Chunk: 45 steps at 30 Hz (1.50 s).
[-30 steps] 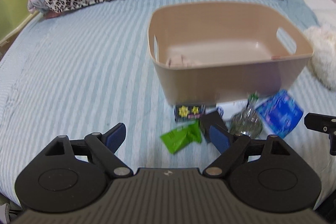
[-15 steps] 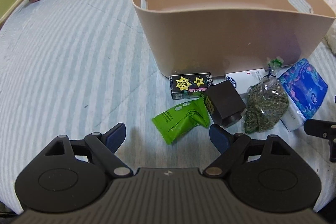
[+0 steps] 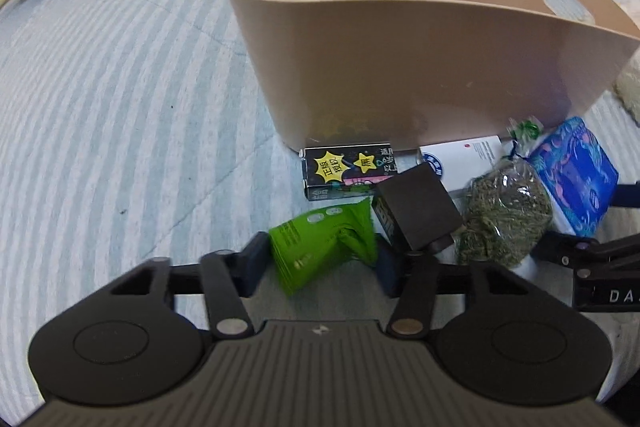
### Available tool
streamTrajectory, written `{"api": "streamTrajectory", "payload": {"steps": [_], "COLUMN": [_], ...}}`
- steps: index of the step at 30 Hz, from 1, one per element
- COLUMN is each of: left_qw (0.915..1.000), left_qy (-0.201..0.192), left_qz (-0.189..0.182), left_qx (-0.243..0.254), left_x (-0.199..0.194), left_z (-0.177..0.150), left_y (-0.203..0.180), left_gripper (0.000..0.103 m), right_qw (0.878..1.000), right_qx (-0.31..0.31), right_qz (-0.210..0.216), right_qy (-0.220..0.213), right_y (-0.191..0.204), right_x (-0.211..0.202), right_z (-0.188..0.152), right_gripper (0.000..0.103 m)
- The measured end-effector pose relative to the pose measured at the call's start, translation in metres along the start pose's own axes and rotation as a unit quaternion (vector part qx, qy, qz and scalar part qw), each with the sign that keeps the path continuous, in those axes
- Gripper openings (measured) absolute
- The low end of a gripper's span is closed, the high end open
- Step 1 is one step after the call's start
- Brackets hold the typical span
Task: Organize objects
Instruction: 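Grasp the green packet with the left gripper while the right grasps the blue tissue pack, then carry the green packet and blue tissue pack over the basket and release both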
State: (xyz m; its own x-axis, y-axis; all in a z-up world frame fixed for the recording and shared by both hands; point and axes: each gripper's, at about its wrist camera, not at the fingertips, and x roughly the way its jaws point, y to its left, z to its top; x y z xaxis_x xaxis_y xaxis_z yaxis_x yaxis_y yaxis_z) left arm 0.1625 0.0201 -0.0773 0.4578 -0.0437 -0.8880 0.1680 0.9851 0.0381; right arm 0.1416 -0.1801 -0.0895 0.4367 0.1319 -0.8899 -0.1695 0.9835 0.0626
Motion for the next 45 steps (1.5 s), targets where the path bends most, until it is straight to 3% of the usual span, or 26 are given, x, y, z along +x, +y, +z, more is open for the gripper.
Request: {"api": "streamTrajectory", "payload": {"steps": [2,6,15,29,37,45], "left_qw": [0.9999,0.9999,0.9988,0.9859,0.9818,0.9868], "left_qy": [-0.001,-0.003,-0.047,-0.167,-0.19,-0.16], "left_qz": [0.008,0.007,-0.002,0.001,0.008,0.019], "left_qx": [0.007,0.008,-0.013,-0.009,-0.003,0.012], "left_x": [-0.003,-0.014,-0.066,-0.148,-0.138,-0.077], "left_z": [-0.003,-0.008,-0.018,0.03,0.075,0.107], "left_y": [-0.003,-0.003,0.007,0.008,-0.008,-0.026], "left_gripper": [0.033,0.026,0.024,0.024,0.024,0.024], "right_qw": [1.0,1.0,0.998,0.982,0.974,0.979], "right_qx": [-0.005,-0.003,0.007,0.021,0.028,0.024], "right_qz": [0.0,0.0,0.0,-0.004,-0.009,-0.018], "right_qy": [-0.007,-0.013,-0.056,-0.19,-0.227,-0.2], "right_y": [0.0,-0.001,-0.012,-0.028,-0.034,-0.03], "right_x": [-0.005,-0.018,-0.069,-0.15,-0.152,-0.108], "right_z": [-0.003,-0.009,-0.018,0.031,0.075,0.109], "right_gripper": [0.093,0.093,0.093,0.093,0.093,0.093]}}
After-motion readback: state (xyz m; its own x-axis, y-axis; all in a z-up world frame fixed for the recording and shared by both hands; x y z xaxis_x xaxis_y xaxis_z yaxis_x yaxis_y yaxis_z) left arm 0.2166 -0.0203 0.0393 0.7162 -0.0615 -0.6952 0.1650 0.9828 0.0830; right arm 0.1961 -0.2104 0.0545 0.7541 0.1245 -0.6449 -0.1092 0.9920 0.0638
